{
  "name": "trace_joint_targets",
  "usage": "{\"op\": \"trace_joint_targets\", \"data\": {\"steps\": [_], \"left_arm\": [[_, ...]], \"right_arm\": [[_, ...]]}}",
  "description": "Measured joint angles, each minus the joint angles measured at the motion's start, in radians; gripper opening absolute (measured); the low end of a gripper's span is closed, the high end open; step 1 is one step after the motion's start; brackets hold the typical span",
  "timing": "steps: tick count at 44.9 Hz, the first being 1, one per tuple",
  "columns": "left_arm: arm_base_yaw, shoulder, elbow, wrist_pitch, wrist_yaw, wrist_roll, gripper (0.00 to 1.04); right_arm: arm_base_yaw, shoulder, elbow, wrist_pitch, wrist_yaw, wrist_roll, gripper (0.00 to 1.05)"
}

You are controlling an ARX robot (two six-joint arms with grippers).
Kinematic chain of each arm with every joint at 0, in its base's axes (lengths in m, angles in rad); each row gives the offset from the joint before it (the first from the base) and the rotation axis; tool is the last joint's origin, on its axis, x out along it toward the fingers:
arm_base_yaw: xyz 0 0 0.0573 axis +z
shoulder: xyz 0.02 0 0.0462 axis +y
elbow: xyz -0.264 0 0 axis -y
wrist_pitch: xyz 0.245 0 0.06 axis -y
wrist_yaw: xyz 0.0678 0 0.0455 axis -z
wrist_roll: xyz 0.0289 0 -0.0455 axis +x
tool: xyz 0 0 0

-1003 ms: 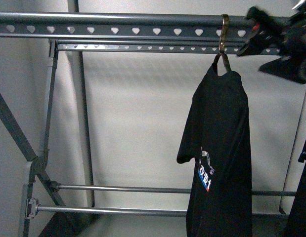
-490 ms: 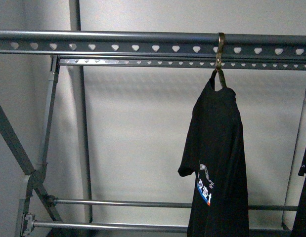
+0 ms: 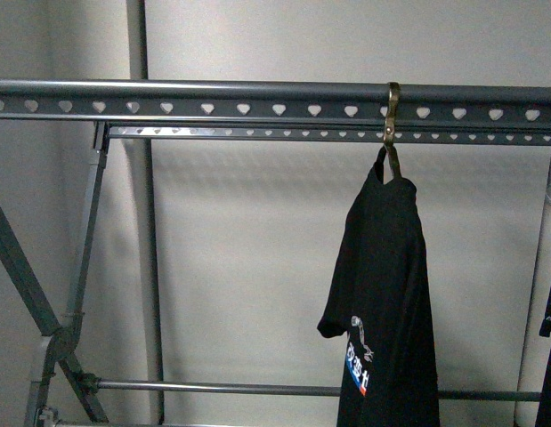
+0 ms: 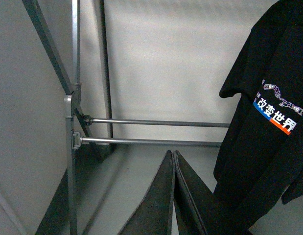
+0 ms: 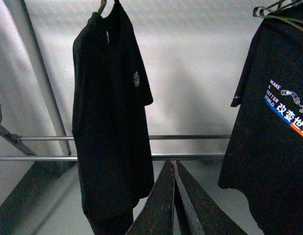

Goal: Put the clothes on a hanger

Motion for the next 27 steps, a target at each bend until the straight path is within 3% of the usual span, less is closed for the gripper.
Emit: {"op": "trace_joint_targets", "data": {"steps": [27], "left_arm": [[0.000, -0.001, 0.000, 0.000, 0.000, 0.000, 0.04]], "right_arm": [[0.000, -0.068, -0.081, 0.017, 0.000, 0.000, 0.02]]}}
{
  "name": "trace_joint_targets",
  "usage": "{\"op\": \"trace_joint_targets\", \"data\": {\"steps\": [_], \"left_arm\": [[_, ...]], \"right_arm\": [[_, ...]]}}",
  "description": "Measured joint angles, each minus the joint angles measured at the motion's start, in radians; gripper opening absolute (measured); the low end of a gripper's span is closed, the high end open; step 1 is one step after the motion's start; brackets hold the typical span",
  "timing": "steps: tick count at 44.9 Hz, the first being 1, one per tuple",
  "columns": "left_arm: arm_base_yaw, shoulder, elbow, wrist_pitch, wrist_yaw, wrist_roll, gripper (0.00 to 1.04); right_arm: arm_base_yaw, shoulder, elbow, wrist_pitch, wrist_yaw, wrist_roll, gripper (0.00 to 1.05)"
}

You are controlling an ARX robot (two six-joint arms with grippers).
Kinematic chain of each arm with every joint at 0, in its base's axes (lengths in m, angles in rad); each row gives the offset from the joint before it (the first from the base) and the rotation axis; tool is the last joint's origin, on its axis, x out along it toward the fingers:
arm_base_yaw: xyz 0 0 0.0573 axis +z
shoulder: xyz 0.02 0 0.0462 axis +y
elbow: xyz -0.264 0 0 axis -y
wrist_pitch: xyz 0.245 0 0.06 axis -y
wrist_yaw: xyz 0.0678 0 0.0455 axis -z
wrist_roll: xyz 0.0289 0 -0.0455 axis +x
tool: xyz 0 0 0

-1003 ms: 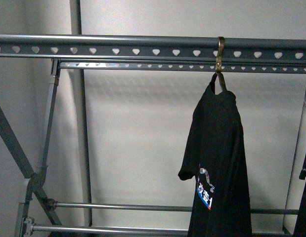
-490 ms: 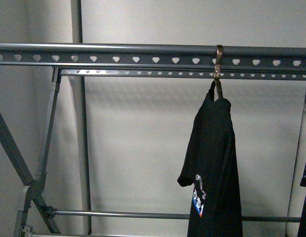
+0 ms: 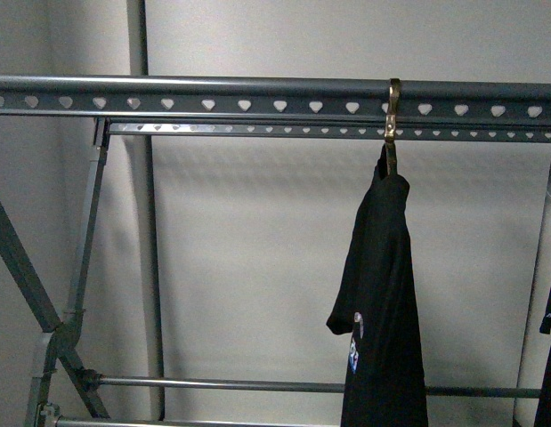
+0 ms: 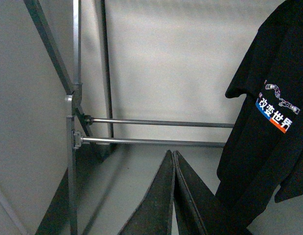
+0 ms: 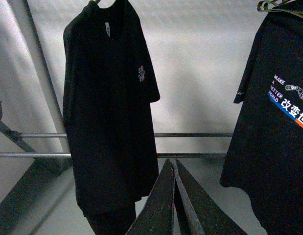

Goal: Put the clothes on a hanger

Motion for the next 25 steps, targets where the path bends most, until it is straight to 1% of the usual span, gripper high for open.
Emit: {"op": "trace_joint_targets", "data": {"steps": [6, 16, 17, 18, 20, 23, 25], "left_arm": [[0.000, 0.000, 0.000, 0.000, 0.000, 0.000, 0.04], [0.000, 0.000, 0.000, 0.000, 0.000, 0.000, 0.04], [0.000, 0.000, 0.000, 0.000, 0.000, 0.000, 0.04], [0.000, 0.000, 0.000, 0.000, 0.000, 0.000, 0.06], [0.000, 0.000, 0.000, 0.000, 0.000, 0.000, 0.15], [0.000, 0.000, 0.000, 0.000, 0.000, 0.000, 0.31], [0.000, 0.000, 0.000, 0.000, 0.000, 0.000, 0.38]], "right_arm": [[0.000, -0.034, -0.041, 0.006, 0.000, 0.000, 0.02], [0.000, -0.035, -0.041, 0.006, 0.000, 0.000, 0.02], [0.000, -0.035, -0.041, 0.006, 0.000, -0.002, 0.04], [0.000, -0.035, -0.041, 0.006, 0.000, -0.002, 0.09], [0.000, -0.035, -0.041, 0.006, 0.000, -0.002, 0.17], [0.000, -0.035, -0.041, 0.006, 0.000, -0.001, 0.33], [0.000, -0.035, -0.041, 0.006, 0.000, -0.002, 0.40]]}}
